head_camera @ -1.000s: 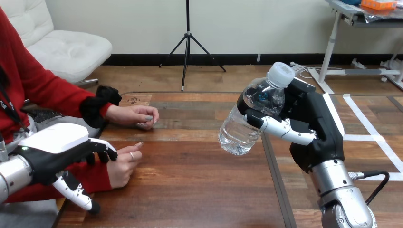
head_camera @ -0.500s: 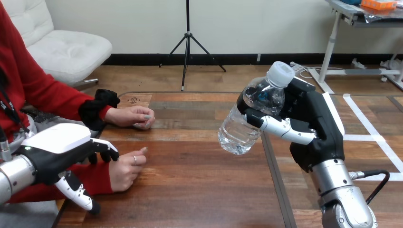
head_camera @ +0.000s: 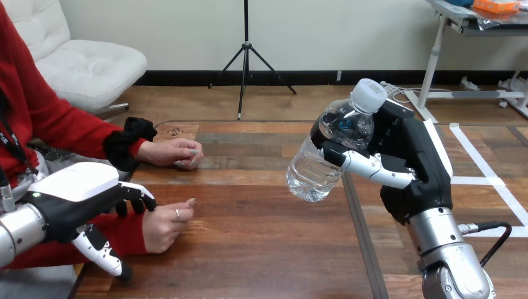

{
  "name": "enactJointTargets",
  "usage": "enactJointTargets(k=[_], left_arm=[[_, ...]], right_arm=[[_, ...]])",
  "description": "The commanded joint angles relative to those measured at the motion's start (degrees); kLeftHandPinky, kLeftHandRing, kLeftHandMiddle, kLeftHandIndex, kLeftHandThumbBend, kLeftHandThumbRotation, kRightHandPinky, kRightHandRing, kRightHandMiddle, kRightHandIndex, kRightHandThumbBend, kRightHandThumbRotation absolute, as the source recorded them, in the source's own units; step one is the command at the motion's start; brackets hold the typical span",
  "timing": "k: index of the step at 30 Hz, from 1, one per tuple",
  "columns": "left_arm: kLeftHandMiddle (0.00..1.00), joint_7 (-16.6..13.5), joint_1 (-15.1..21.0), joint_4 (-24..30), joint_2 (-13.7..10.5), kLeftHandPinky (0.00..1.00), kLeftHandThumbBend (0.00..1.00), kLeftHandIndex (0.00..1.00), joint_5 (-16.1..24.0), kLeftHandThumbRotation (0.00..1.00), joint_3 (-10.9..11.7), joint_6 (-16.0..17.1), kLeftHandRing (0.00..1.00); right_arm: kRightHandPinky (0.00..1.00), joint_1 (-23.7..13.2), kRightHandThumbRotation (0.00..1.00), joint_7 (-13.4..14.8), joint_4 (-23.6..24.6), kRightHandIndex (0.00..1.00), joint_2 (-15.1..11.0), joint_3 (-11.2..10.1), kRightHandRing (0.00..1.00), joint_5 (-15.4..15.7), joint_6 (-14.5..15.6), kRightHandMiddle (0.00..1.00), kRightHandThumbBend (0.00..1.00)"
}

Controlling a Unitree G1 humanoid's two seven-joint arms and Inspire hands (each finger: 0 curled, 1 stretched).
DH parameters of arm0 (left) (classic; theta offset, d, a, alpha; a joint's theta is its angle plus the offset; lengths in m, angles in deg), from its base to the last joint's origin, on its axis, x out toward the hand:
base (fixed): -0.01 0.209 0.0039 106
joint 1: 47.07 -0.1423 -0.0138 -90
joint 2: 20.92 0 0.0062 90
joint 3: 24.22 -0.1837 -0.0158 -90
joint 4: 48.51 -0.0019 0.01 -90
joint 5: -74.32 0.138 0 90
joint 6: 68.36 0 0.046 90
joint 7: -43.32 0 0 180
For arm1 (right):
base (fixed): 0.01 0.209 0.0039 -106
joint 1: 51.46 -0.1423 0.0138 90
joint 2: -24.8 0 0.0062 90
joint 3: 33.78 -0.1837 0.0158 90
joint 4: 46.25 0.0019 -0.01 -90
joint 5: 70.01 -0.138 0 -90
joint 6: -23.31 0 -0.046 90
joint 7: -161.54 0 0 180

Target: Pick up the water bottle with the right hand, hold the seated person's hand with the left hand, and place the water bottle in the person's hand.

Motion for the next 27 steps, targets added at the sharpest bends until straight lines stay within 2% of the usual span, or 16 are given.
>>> enactJointTargets(k=[1,17,27], left_arm=[[0.75,-1.6,3.5,0.4,-1.6,0.63,1.00,0.76,-0.9,0.24,0.6,0.3,0.70],[0.77,-2.5,4.1,0.7,-1.7,0.64,1.00,0.78,-0.5,0.29,1.0,-0.7,0.72],[0.78,-7.0,5.6,-2.3,-1.6,0.65,1.00,0.80,1.9,0.31,0.1,0.4,0.73]], right_arm=[[0.31,-2.4,0.00,0.3,3.7,0.45,0.3,0.0,0.37,-0.8,-0.6,0.43,0.83],[0.31,-2.5,0.00,0.3,3.5,0.45,0.3,-0.1,0.37,-1.0,-0.2,0.44,0.83],[0.31,-2.3,0.00,0.6,3.8,0.45,0.2,-0.1,0.37,-0.7,-0.1,0.44,0.83]])
